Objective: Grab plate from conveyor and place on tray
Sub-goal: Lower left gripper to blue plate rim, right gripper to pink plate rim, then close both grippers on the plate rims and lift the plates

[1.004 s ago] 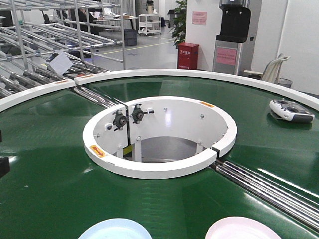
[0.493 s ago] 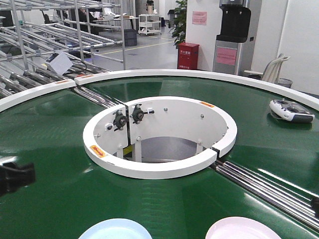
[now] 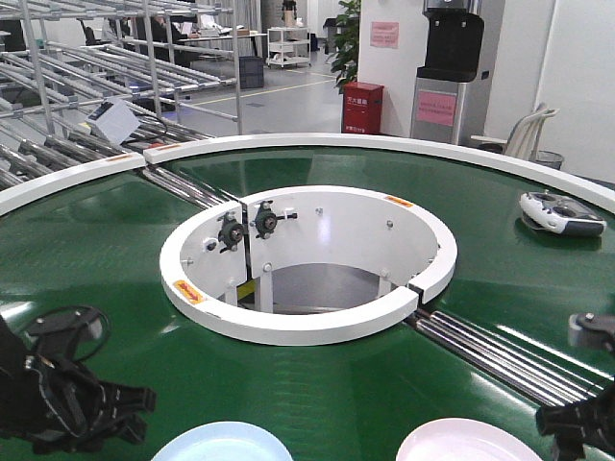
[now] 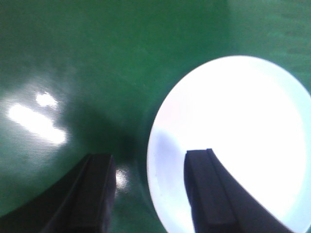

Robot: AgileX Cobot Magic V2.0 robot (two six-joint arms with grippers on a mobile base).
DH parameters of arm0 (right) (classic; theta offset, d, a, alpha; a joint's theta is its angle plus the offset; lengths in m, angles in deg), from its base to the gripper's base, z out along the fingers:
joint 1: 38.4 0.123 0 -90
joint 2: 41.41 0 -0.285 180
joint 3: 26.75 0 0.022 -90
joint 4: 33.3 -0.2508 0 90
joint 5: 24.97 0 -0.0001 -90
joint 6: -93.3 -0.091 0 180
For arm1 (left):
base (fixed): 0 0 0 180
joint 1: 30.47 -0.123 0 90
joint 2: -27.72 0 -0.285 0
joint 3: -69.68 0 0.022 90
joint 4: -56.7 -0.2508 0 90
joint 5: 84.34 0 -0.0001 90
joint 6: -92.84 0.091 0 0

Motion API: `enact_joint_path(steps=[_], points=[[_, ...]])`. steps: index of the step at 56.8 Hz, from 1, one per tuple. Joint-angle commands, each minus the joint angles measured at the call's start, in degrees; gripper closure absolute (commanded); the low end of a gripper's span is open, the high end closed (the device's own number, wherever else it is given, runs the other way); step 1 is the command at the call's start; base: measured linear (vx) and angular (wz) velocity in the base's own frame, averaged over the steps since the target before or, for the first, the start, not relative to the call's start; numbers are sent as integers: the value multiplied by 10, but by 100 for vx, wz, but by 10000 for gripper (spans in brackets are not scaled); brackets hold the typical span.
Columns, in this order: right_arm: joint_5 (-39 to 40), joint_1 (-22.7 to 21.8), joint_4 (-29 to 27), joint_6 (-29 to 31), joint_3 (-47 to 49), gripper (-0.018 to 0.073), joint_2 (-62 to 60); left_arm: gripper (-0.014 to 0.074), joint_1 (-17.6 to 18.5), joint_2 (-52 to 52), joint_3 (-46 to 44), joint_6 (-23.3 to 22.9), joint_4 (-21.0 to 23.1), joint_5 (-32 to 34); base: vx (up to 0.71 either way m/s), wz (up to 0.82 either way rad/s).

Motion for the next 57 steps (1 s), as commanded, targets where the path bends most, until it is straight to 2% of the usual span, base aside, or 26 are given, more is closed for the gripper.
enact_joint_path(steps=[1,19,46,52,57], points=[[11,-3,2,10,20,-21,11,146,3,4,-19,32,38,19,0,0],[23,-3,2,11,20,-21,84,146,31,66,-19,35,34,40,0,0],[47,-3,1,11,20,-13,122,146,32,88,-19,34,32,39,0,0],[54,-3,0,11,20,45,132,150,32,96,-19,34,33,38,0,0],[59,-3,-4,7,20,180,138,193,32,100,-19,34,33,39,0,0]])
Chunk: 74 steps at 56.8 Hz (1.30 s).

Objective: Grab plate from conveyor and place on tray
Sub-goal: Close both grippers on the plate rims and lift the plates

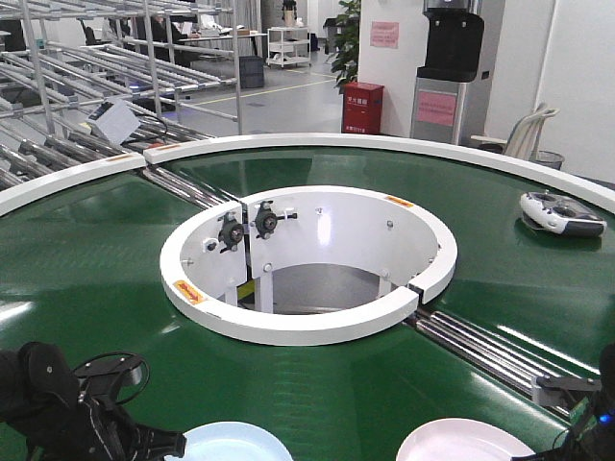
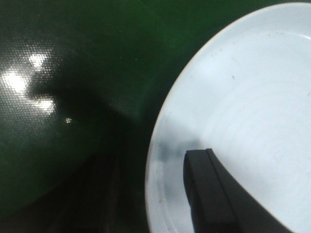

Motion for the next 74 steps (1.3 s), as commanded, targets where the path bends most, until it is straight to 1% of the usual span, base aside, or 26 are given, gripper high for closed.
enact_joint_path(steps=[1,2,4,7,8,9,12,13,30,41,52,74], points=[[18,-3,-2,2,17,211,-17,208,3,-8,-11,1,12,16,0,0],[18,-3,-3,2,17,244,-17,234,3,-8,-11,1,12,16,0,0],[18,-3,-3,2,17,367,-15,304,3,-8,-11,1,9,17,0,0],[19,-3,-3,3,17,492,-15,406,3,-8,-11,5,9,17,0,0],[19,-3,-3,4,17,543,-15,454,3,-8,-11,8,9,17,0,0],[19,-3,-3,4,17,575,-15,486,3,-8,-11,11,9,17,0,0],[22,-3,-3,4,17,575,-15,596,3,-8,-11,18,10,15,0,0],[22,-3,-3,4,17,575,-15,606,3,-8,-11,20,10,15,0,0],[21,-3,-3,3,17,570,-18,603,3,-11,-11,26,15,16,0,0],[21,-3,-1,3,17,569,-50,603,3,-47,-11,26,15,30,0,0],[7,-3,-1,4,17,569,-117,602,3,-118,-11,27,13,32,0,0],[-27,-3,-3,7,17,569,-337,602,3,-291,-11,26,12,26,0,0]])
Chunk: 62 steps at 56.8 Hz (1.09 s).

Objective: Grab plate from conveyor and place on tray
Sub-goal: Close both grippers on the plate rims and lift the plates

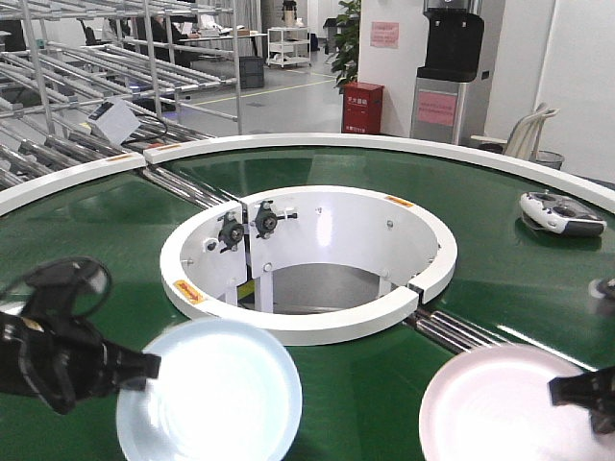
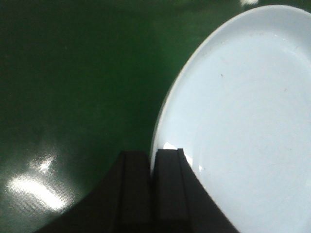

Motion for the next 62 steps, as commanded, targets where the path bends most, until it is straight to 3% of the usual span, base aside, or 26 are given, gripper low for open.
enact_joint_path(steps=[1,21,62], points=[[8,-3,3,6,14,569,-68,602,3,-66,-13,0,16,18,0,0],[-25,-3,3,5,14,569,-212,602,3,-181,-13,-16,16,8,0,0],[-22,-3,1,4,14,569,-224,598,3,-187,-13,-16,18,8,0,0]])
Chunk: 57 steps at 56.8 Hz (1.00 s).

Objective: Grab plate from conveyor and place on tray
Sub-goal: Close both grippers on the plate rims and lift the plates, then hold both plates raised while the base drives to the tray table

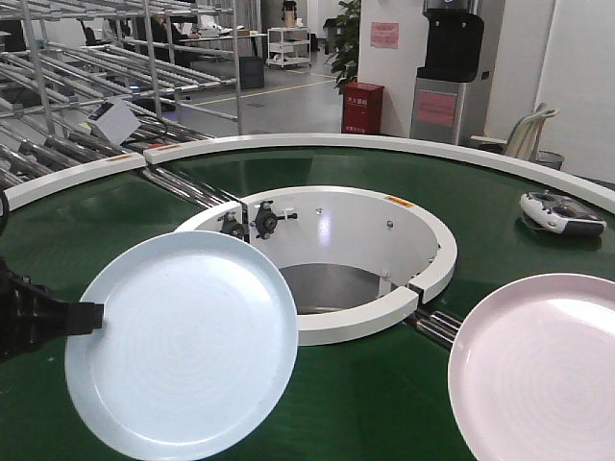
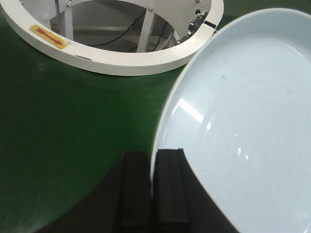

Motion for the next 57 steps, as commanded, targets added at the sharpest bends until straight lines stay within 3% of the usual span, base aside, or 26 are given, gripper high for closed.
enact_joint_path(steps=[1,33,57], points=[[38,-3,3,4,17,569,-8,598,3,-14,-15,-5,18,37,0,0],[38,-3,4,4,17,569,-8,598,3,-14,-15,-5,18,37,-2,-5],[38,-3,4,4,17,569,-8,598,3,-14,-15,-5,18,37,-14,-50]])
